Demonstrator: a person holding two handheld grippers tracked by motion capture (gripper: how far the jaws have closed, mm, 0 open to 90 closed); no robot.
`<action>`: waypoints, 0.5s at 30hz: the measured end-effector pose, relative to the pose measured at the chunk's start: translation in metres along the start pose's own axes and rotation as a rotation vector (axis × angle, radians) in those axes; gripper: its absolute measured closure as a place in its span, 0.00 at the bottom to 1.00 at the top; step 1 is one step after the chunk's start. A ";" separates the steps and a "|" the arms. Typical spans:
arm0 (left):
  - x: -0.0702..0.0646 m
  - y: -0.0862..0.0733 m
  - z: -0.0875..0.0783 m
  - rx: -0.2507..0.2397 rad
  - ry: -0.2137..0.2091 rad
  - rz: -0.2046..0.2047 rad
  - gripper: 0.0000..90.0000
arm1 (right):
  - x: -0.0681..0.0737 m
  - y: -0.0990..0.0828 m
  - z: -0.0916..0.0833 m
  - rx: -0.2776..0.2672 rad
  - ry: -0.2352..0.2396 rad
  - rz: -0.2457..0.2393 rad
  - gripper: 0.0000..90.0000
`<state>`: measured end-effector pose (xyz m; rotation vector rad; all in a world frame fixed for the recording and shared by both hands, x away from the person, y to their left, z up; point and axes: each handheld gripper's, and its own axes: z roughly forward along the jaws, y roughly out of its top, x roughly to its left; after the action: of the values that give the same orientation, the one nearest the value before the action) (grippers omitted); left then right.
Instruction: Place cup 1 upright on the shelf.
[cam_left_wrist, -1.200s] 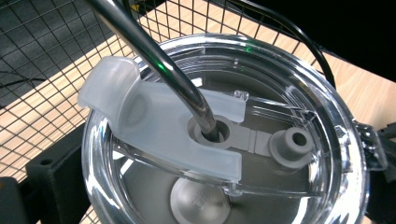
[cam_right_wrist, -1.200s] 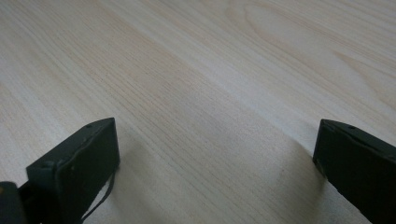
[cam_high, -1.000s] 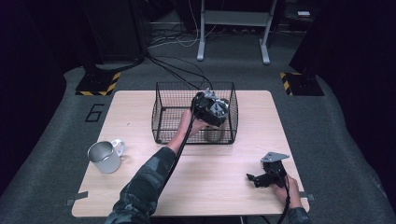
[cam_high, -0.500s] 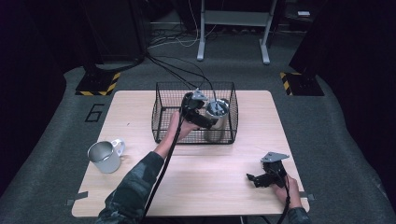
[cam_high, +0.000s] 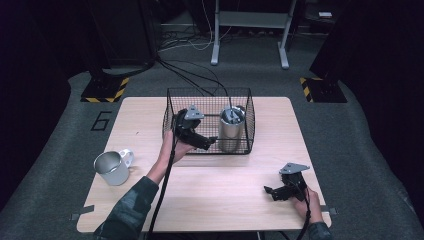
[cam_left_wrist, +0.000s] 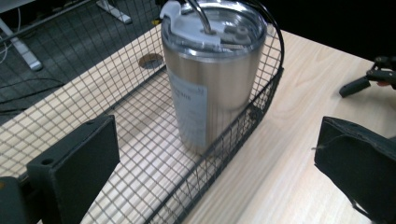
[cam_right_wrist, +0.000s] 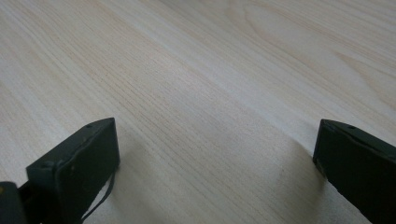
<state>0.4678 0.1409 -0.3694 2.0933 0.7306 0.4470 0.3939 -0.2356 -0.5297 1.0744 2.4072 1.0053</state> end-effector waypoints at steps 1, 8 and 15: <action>-0.001 -0.003 -0.002 -0.004 -0.001 -0.008 0.00 | 0.000 0.000 0.000 0.001 0.000 0.000 0.00; -0.007 -0.025 -0.015 0.004 0.020 -0.022 0.00 | 0.000 0.000 0.000 0.000 0.000 0.000 0.00; -0.012 -0.044 -0.020 0.020 0.030 -0.035 0.00 | 0.000 0.000 0.000 0.000 0.000 0.001 0.00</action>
<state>0.4325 0.1664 -0.3947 2.0933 0.7909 0.4544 0.3939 -0.2356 -0.5297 1.0753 2.4064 1.0057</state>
